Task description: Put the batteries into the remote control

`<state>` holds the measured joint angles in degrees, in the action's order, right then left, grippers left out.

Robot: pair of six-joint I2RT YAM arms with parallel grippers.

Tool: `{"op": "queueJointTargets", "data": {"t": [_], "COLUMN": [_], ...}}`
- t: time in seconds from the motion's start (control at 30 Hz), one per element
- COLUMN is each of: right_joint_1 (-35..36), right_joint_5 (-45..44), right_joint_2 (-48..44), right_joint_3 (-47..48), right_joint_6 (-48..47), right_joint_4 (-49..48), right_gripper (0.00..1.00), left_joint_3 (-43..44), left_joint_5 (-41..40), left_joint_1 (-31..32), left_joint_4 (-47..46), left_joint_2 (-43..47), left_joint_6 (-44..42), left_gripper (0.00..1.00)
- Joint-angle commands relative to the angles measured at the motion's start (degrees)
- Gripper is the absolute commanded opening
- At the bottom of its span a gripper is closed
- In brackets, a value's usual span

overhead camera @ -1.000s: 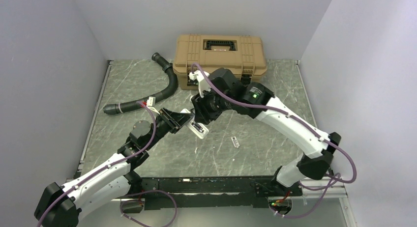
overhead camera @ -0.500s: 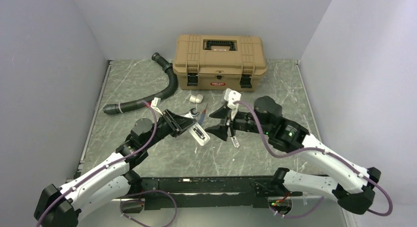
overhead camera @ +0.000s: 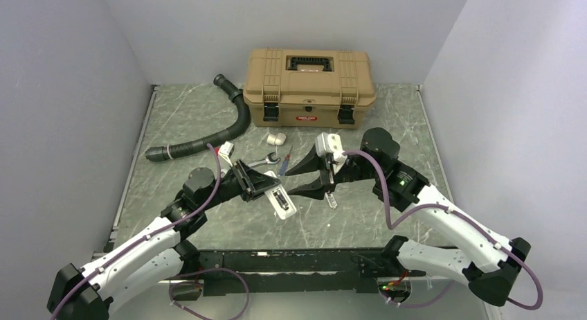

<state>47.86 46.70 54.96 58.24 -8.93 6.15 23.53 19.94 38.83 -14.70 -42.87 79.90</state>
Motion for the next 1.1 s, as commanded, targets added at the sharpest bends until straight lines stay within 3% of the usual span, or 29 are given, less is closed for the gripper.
{"op": "queueJointTargets", "data": {"t": [0.0,0.33,0.57,1.07], "right_joint_1": [-2.7,-3.5,-3.4,-3.1], "right_joint_5": [17.0,24.0,20.0,19.0], "right_joint_2": [2.2,4.7,6.4,5.1], "right_joint_3": [0.1,-2.6,-4.1,-10.7], "right_joint_6": [1.1,-2.3,-6.7,-4.6], "right_joint_4": [-5.4,-2.8,1.9,-8.6], "right_gripper": [0.46,0.45,0.44,0.42], "left_joint_3": [2.5,2.1,1.5,0.8], "left_joint_5": [4.2,6.2,5.8,5.6], "left_joint_1": [0.1,0.1,0.1,0.1], "left_joint_4": [-1.9,-5.3,-6.4,-8.1], "left_joint_2": [0.3,-0.8,-0.8,-1.1], "left_joint_6": [1.1,0.9,1.3,1.8], "left_gripper": [0.0,0.0,0.0,0.0]}}
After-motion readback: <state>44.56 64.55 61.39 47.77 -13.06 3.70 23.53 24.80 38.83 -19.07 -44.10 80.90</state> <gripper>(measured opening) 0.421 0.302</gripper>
